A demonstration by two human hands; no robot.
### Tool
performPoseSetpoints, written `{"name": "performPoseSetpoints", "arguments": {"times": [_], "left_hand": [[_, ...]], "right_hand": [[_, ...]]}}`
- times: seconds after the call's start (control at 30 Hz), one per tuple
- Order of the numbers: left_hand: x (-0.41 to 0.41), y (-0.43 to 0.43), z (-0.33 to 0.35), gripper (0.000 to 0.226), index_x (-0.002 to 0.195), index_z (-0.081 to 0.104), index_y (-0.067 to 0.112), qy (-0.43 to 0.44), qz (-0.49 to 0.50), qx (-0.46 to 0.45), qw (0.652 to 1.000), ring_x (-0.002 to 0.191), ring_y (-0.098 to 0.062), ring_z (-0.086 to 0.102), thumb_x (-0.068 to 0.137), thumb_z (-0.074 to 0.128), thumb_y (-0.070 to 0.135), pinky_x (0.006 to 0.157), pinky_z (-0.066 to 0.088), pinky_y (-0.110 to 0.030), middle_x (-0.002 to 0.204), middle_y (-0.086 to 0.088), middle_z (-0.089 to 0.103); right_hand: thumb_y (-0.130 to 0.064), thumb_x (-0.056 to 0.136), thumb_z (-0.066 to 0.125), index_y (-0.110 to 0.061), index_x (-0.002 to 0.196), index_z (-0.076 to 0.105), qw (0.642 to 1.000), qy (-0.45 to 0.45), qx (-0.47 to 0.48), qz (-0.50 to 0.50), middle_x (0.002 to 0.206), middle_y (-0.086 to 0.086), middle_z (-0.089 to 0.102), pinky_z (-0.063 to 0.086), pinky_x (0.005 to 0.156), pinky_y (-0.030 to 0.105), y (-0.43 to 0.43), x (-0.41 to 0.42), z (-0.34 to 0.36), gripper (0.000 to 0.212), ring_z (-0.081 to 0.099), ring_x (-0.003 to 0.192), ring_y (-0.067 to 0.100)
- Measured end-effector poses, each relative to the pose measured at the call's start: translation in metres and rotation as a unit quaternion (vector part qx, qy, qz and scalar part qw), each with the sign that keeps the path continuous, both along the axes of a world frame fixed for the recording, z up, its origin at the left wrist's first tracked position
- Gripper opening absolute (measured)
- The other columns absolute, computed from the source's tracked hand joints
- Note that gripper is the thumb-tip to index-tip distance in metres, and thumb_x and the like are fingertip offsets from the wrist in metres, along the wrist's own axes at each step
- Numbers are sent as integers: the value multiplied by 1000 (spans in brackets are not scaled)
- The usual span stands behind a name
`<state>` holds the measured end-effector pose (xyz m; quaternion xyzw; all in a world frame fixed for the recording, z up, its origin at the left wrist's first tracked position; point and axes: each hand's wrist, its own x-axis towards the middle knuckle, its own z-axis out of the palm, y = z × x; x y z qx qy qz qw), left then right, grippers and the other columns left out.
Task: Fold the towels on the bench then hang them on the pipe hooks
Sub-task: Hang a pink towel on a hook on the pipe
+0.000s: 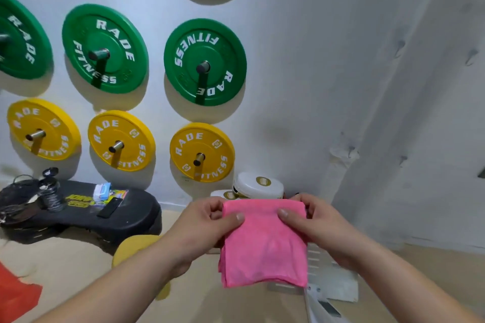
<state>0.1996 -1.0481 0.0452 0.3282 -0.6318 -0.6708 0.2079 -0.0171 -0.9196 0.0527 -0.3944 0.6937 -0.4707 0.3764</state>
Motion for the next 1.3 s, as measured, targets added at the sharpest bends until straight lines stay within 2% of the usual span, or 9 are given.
{"name": "performPoseSetpoints", "arguments": {"times": [0.1,0.2,0.3,0.5,0.73,0.87,1.07,1.2,1.3], "left_hand": [[-62,-54,34,17,106,72,7,13,-21,-40,999,88,-25,77,93,73,19,72,62,-33,95,-10,80],[-122,-99,70,17,101,71,2,27,-35,-80,996,67,-13,71,91,75,15,55,53,-23,82,-10,76],[-181,-141,107,15,94,71,3,40,-66,-107,991,57,-9,62,90,76,16,54,51,-25,75,-5,69],[-310,-232,182,15,92,69,6,85,-135,-179,971,59,-11,62,89,76,18,55,51,-23,74,-4,67],[-455,-304,267,11,99,71,11,132,-240,-252,928,67,-10,68,91,74,18,56,53,-21,88,-9,74],[-546,-317,319,12,101,70,10,163,-263,-282,908,70,-13,70,91,73,17,59,56,-24,100,-18,74],[-657,-299,360,11,100,67,9,199,-258,-322,889,78,-19,74,91,71,15,64,64,-32,98,-12,74],[-719,-284,373,8,100,67,12,216,-244,-335,884,81,-19,75,93,69,15,61,60,-25,98,-10,73],[-762,-273,399,7,101,67,13,241,-224,-342,880,81,-20,76,94,68,13,64,63,-29,99,-10,73]], "right_hand": [[-23,93,74,-8,103,65,1000,3,-12,-18,82,6,70,51,60,29,-40,-58,35,20,66,74,17],[-20,94,73,-7,108,65,999,27,-24,-31,85,7,70,52,67,36,-69,-117,79,21,64,79,22],[-21,94,72,-8,109,65,996,72,-17,-39,89,6,71,55,70,33,-99,-170,129,21,67,79,15],[-24,93,73,-7,107,68,980,165,-43,-106,81,6,67,58,62,27,-156,-268,214,22,67,65,11],[-30,93,71,-10,111,67,953,213,-70,-204,87,14,66,58,64,30,-193,-374,281,27,68,72,21],[-30,94,71,-16,108,68,924,254,-98,-270,86,15,65,57,61,26,-200,-435,329,20,65,67,15],[-19,97,69,-9,108,64,897,300,-101,-309,81,7,69,55,56,24,-183,-526,372,17,66,60,9],[-15,97,67,-11,105,63,881,358,-91,-295,88,13,72,60,61,32,-167,-593,396,10,71,69,15],[-14,97,65,-14,103,64,856,404,-113,-301,96,20,73,63,65,36,-162,-637,427,6,70,74,21]]}}
